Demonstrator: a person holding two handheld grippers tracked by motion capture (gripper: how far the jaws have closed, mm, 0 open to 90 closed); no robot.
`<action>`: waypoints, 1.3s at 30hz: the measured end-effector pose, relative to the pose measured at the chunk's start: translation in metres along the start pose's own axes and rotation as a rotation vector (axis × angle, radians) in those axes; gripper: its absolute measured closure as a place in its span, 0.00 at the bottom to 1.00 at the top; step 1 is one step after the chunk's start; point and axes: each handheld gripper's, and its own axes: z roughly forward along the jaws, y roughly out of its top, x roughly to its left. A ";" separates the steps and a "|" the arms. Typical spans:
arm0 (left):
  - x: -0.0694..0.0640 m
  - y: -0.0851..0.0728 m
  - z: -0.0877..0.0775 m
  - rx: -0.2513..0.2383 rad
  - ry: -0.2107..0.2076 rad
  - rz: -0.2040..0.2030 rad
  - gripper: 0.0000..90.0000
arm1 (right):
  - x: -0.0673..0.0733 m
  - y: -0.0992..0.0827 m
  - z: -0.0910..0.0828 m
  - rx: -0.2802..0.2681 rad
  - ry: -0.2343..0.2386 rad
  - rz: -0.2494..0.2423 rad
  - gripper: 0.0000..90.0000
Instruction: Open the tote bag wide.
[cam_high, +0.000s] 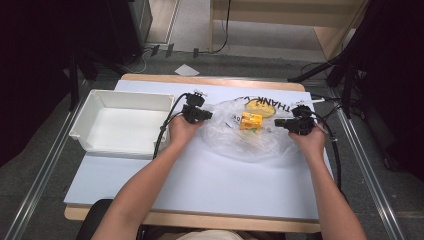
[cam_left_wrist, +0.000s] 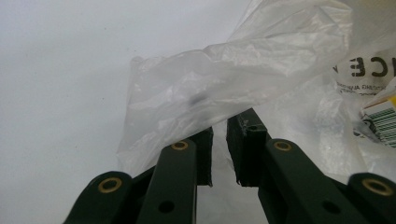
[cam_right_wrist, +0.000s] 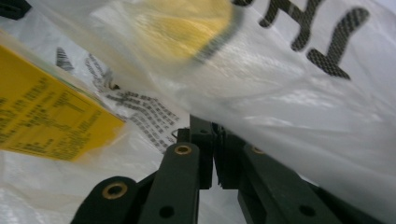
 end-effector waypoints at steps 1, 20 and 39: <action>0.000 -0.001 0.001 0.002 0.006 0.004 0.89 | -0.002 -0.001 0.001 0.003 0.000 0.008 0.99; 0.009 -0.005 0.006 -0.030 -0.010 -0.051 0.90 | -0.022 -0.038 0.000 -0.072 -0.088 -0.036 1.00; 0.013 -0.009 0.006 -0.057 -0.034 -0.068 0.93 | -0.043 -0.058 -0.020 -0.118 -0.121 0.089 1.00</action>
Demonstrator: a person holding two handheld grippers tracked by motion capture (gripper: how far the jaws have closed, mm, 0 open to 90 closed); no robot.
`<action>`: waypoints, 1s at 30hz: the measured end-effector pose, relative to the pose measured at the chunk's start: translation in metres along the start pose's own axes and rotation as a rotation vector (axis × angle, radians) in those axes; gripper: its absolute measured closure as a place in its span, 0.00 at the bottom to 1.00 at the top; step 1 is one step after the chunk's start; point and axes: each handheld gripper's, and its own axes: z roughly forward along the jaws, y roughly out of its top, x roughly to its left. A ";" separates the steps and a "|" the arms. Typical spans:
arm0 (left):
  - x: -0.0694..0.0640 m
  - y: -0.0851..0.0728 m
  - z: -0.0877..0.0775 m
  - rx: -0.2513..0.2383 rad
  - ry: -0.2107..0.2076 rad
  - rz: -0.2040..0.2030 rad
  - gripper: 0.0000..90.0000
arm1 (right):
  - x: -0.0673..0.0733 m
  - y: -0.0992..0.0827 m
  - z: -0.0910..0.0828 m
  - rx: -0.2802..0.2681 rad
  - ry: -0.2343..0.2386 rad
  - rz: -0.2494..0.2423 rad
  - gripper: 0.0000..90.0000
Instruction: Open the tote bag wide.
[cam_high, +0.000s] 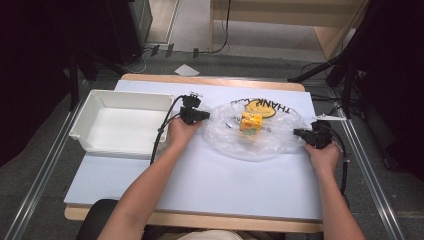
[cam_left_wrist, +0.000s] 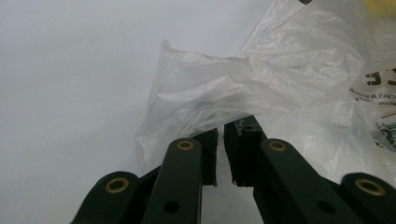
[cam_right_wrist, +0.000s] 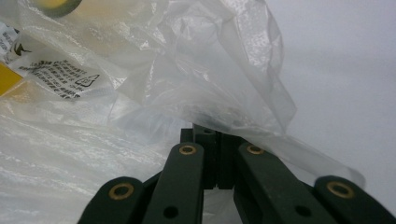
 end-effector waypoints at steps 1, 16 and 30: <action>0.000 0.000 0.000 -0.005 -0.002 0.003 0.93 | 0.000 -0.001 0.000 -0.006 0.004 -0.003 1.00; -0.001 -0.001 -0.001 -0.003 0.046 -0.003 1.00 | -0.007 -0.003 -0.007 -0.004 -0.027 0.002 1.00; 0.000 0.001 -0.003 0.026 0.005 -0.052 0.96 | -0.005 0.002 -0.012 0.022 -0.013 0.017 1.00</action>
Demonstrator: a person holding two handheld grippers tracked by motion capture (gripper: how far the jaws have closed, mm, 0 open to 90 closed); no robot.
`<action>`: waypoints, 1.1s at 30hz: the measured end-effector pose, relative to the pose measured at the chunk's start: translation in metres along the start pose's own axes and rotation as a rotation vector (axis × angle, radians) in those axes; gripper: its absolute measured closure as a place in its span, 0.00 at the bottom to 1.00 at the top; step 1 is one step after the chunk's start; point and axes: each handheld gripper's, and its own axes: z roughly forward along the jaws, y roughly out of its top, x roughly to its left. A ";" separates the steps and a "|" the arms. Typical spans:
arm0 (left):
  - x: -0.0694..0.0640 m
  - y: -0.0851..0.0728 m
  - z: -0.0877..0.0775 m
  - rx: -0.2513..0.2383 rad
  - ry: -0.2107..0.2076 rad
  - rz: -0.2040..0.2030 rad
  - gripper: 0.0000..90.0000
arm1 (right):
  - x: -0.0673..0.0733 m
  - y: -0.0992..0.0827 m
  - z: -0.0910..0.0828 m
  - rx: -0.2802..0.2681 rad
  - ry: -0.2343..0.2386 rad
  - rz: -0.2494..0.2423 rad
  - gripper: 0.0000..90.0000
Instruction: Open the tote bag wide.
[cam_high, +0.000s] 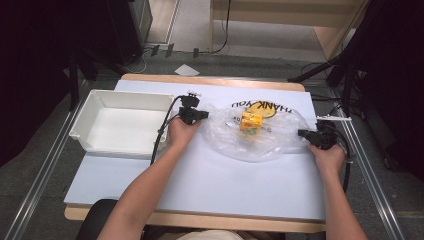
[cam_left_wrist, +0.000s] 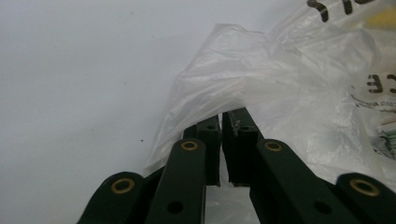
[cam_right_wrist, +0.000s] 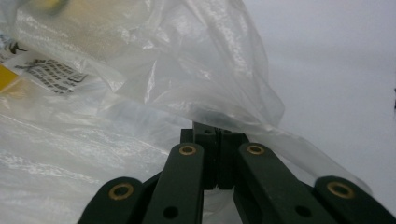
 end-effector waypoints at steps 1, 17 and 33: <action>-0.001 0.001 -0.001 0.004 -0.004 0.003 0.96 | 0.002 0.002 -0.001 -0.004 0.006 -0.003 1.00; -0.019 0.015 -0.038 -0.066 -0.022 0.051 0.95 | 0.028 0.032 -0.031 -0.027 0.048 -0.081 1.00; -0.028 0.028 -0.064 -0.090 -0.054 0.091 0.95 | 0.057 0.060 -0.050 -0.032 0.073 -0.142 1.00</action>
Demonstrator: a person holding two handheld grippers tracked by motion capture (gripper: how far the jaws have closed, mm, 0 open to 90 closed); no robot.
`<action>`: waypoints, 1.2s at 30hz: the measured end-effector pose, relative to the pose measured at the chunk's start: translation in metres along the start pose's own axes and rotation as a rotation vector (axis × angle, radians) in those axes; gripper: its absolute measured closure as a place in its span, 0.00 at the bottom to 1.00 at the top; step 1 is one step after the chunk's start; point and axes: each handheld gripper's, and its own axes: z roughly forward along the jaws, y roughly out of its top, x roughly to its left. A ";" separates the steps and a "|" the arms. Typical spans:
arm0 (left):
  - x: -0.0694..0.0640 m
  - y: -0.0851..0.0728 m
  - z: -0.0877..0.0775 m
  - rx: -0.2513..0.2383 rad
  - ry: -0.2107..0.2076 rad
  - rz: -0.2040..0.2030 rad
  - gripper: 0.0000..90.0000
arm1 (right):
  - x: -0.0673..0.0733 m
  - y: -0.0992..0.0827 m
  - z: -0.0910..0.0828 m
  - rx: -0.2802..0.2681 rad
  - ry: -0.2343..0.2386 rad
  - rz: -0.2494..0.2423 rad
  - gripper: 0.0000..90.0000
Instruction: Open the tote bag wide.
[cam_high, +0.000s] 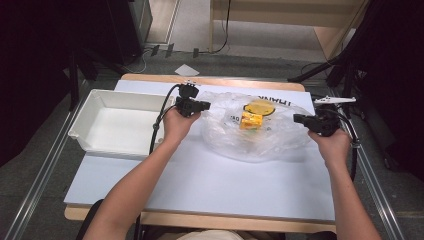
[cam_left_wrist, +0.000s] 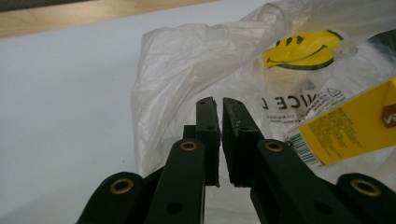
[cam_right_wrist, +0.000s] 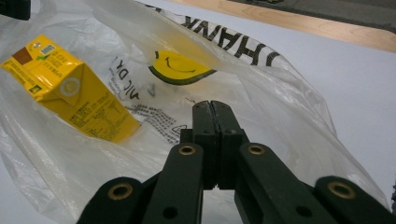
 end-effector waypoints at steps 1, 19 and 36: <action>0.000 0.000 0.000 0.000 0.000 0.000 0.95 | 0.001 0.001 0.000 0.003 0.002 -0.005 1.00; -0.040 0.023 0.009 0.006 -0.079 0.041 0.96 | 0.028 0.037 0.027 -0.002 0.029 -0.073 1.00; -0.047 -0.008 0.054 0.043 -0.071 -0.003 0.95 | 0.010 0.038 0.089 0.039 0.023 -0.037 1.00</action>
